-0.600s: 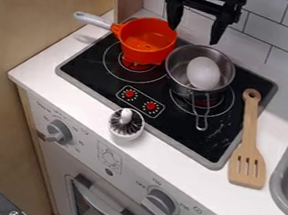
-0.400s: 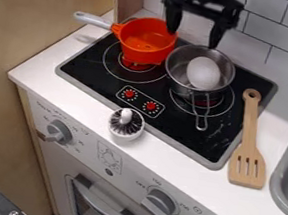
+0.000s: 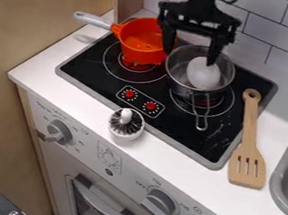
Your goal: Pick up the egg from the silver pot at the and put on the red pot
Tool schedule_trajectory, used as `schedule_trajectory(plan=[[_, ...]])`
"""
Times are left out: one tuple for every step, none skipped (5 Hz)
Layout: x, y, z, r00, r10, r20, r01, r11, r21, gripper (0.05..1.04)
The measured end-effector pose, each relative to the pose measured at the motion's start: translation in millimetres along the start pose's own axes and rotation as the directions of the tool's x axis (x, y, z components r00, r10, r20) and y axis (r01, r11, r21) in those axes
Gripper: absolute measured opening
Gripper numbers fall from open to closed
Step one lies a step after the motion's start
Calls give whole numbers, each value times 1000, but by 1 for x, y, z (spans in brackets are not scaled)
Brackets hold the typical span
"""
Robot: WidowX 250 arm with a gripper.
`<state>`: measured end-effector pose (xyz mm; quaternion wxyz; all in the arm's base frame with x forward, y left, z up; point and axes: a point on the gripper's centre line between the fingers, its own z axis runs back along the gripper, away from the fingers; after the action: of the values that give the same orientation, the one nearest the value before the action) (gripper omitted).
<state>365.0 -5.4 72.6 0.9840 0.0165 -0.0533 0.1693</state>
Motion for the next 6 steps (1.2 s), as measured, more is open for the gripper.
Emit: schedule_trajectory(plan=[[-9, -10, -4, 999, 36, 12, -37, 999, 17, 1001], [-13, -15, -9, 999, 38, 32, -39, 999, 32, 1001], [-11, -22, -9, 998, 29, 55, -29, 1000, 5, 1001], [-7, -23, -15, 995, -35, 97, 38, 999, -28, 1001], [4, -20, -17, 981, -100, 168, 106, 994, -30, 1001], [9, -14, -18, 974, -128, 188, 134, 991, -21, 1001]])
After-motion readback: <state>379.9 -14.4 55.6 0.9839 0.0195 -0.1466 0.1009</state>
